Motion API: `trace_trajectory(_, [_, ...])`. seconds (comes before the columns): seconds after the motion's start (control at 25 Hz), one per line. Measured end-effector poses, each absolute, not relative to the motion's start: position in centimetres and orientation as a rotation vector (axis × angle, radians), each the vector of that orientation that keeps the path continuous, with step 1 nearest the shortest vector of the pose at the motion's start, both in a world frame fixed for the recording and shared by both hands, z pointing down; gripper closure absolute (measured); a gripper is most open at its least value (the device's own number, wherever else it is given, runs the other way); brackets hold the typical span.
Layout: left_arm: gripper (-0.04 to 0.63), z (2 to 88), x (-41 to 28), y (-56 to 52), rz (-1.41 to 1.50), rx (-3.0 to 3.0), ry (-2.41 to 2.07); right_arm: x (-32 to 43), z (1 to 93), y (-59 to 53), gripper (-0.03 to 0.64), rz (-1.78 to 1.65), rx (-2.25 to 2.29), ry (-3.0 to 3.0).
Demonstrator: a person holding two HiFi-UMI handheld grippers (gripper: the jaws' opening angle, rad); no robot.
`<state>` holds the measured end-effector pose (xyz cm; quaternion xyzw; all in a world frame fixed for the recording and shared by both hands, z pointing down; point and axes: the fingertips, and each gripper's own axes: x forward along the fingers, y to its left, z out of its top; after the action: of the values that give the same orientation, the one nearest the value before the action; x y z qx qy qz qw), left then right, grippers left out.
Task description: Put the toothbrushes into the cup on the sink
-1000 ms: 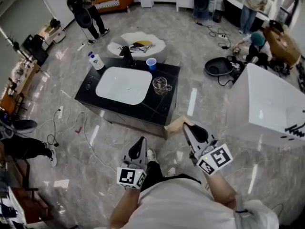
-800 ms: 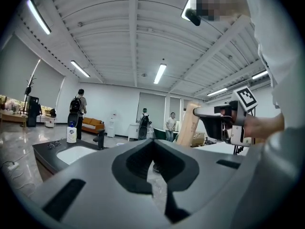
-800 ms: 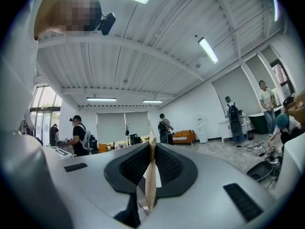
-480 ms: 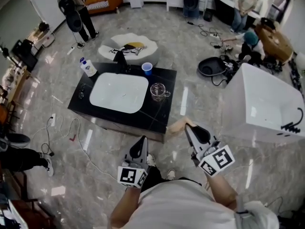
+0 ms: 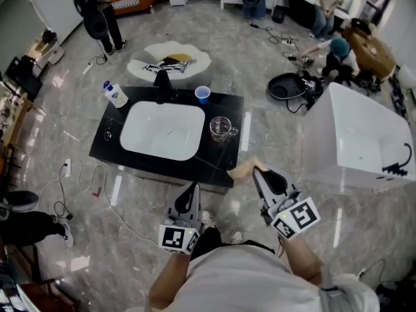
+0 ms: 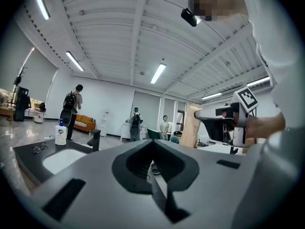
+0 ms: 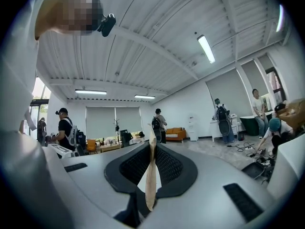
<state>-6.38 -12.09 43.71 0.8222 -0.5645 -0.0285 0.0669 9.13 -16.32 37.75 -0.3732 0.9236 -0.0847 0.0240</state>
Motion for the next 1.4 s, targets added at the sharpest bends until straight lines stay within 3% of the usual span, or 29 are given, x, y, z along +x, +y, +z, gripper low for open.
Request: trace_trajectory(1.4, [0.594,42.9,-9.3,-17.8,-0.111,2.55,-1.618,7.8,36.5,-23.1,0.558,-0.162,-1.318,2.807])
